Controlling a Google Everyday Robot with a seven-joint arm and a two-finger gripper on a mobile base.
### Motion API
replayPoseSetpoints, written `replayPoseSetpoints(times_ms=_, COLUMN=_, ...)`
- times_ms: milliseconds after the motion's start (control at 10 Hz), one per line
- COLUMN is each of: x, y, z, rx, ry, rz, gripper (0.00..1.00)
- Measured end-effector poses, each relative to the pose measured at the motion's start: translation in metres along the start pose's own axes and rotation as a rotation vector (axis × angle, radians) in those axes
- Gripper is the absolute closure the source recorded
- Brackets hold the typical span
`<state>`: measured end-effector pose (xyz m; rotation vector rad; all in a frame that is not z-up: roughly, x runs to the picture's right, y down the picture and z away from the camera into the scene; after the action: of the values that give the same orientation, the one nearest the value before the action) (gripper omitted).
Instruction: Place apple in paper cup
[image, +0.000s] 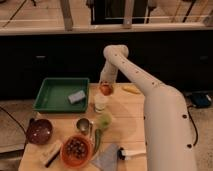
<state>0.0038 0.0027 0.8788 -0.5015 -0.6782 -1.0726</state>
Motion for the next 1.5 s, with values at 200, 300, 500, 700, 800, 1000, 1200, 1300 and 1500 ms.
replayPoseSetpoints(times_ms=200, x=-0.009, y=-0.005, z=0.000, rx=-0.008, ry=-0.010, rz=-0.026, gripper=1.00)
replayPoseSetpoints(times_ms=300, x=-0.014, y=-0.007, z=-0.002, rx=-0.009, ry=-0.013, rz=-0.039, gripper=1.00)
replayPoseSetpoints(times_ms=500, x=-0.026, y=-0.011, z=-0.007, rx=-0.013, ry=-0.018, rz=-0.069, gripper=1.00)
replayPoseSetpoints(times_ms=700, x=-0.037, y=-0.014, z=-0.012, rx=-0.016, ry=-0.016, rz=-0.095, gripper=1.00)
replayPoseSetpoints(times_ms=800, x=-0.043, y=-0.017, z=-0.015, rx=-0.017, ry=-0.015, rz=-0.112, gripper=0.96)
replayPoseSetpoints(times_ms=1000, x=-0.052, y=-0.020, z=-0.018, rx=-0.019, ry=-0.016, rz=-0.140, gripper=0.80)
replayPoseSetpoints(times_ms=1200, x=-0.059, y=-0.022, z=-0.021, rx=-0.023, ry=-0.016, rz=-0.166, gripper=0.57)
replayPoseSetpoints(times_ms=1300, x=-0.062, y=-0.022, z=-0.023, rx=-0.024, ry=-0.015, rz=-0.173, gripper=0.47)
replayPoseSetpoints(times_ms=1500, x=-0.065, y=-0.023, z=-0.023, rx=-0.028, ry=-0.013, rz=-0.183, gripper=0.28)
